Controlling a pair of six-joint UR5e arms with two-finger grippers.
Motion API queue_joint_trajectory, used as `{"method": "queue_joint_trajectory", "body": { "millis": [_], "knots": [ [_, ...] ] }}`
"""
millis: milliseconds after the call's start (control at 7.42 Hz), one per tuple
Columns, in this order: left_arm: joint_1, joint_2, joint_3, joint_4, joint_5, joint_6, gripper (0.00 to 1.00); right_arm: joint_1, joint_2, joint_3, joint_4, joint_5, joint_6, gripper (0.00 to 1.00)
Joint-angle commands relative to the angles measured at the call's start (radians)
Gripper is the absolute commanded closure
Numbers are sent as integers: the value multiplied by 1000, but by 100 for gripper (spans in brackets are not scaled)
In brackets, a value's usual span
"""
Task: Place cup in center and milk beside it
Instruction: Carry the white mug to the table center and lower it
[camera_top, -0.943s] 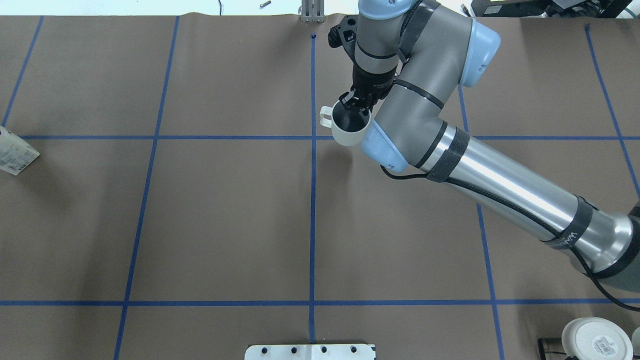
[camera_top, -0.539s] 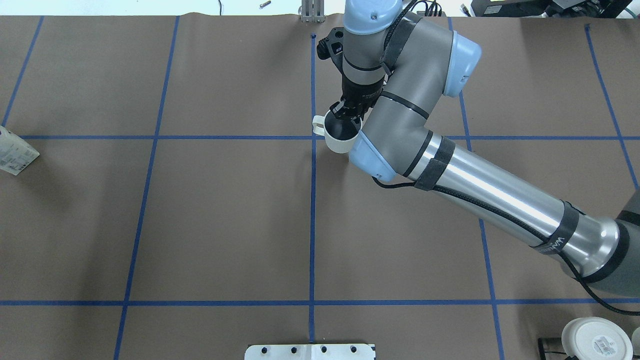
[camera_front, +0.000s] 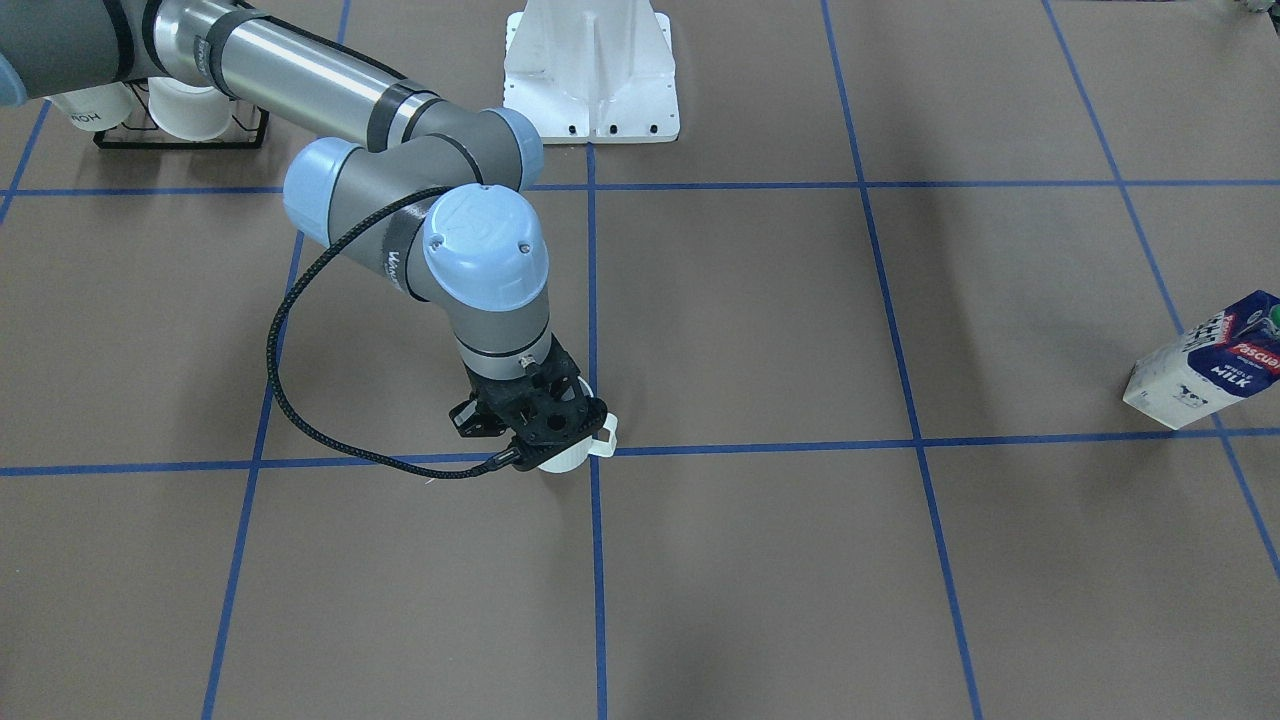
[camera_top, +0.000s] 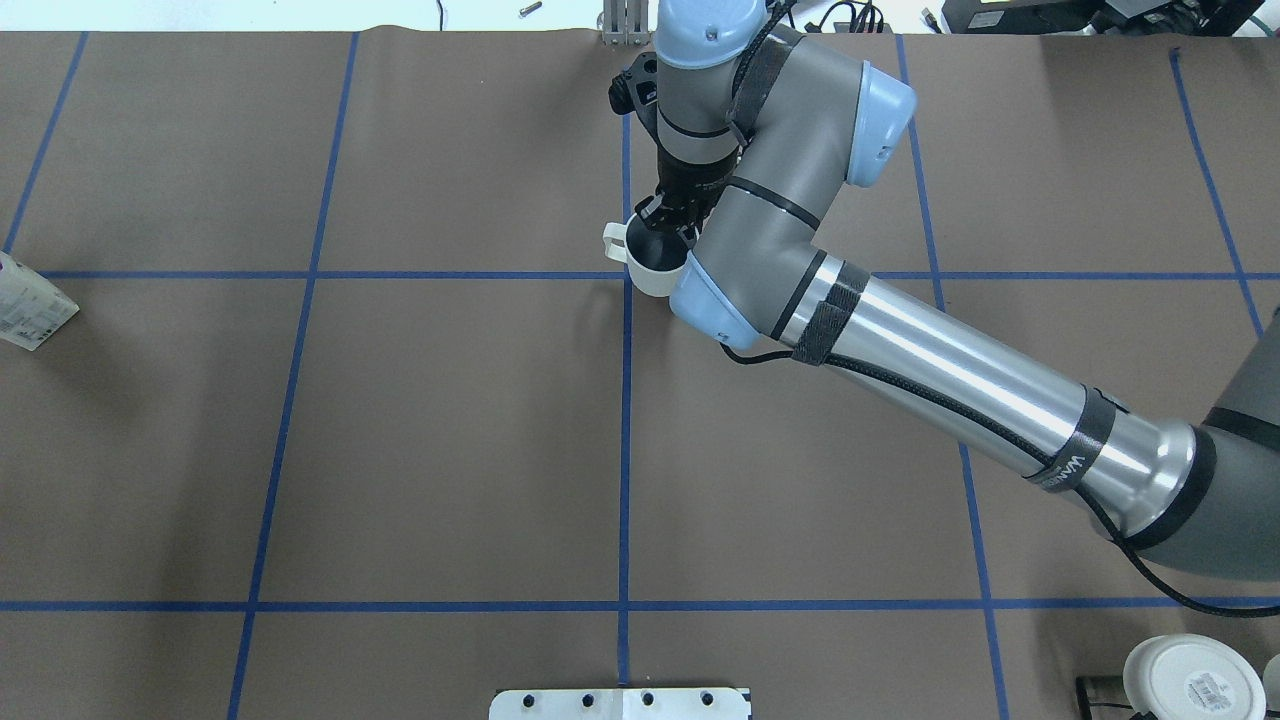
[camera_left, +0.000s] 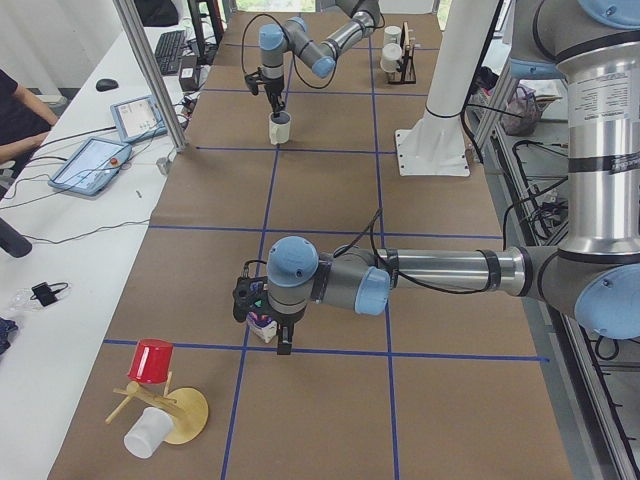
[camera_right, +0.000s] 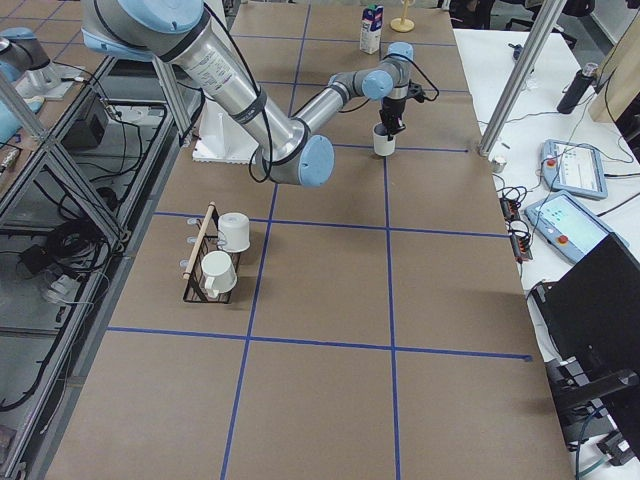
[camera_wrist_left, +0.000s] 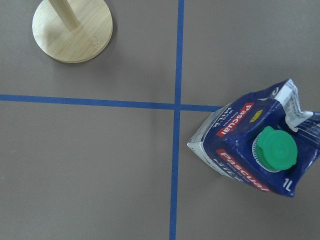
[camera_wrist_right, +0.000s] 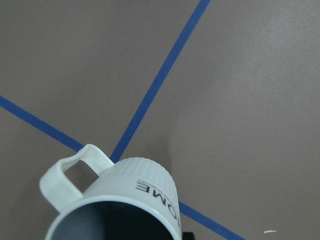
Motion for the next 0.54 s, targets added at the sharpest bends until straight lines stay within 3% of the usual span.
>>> {"method": "queue_joint_trajectory", "body": {
  "millis": [0, 135, 269, 404],
  "knots": [
    [-1, 1, 20, -40, 0, -2, 2, -15, -3, -11, 59, 5, 54, 100],
    [0, 3, 37, -72, 0, -3, 2, -17, -1, -17, 70, 5, 58, 100],
    [-1, 1, 48, -77, 0, -3, 2, -19, -3, -18, 70, 1, 61, 94],
    [-1, 3, 46, -83, 0, -5, 2, -22, -4, -20, 73, -4, 85, 38]
  ]
}}
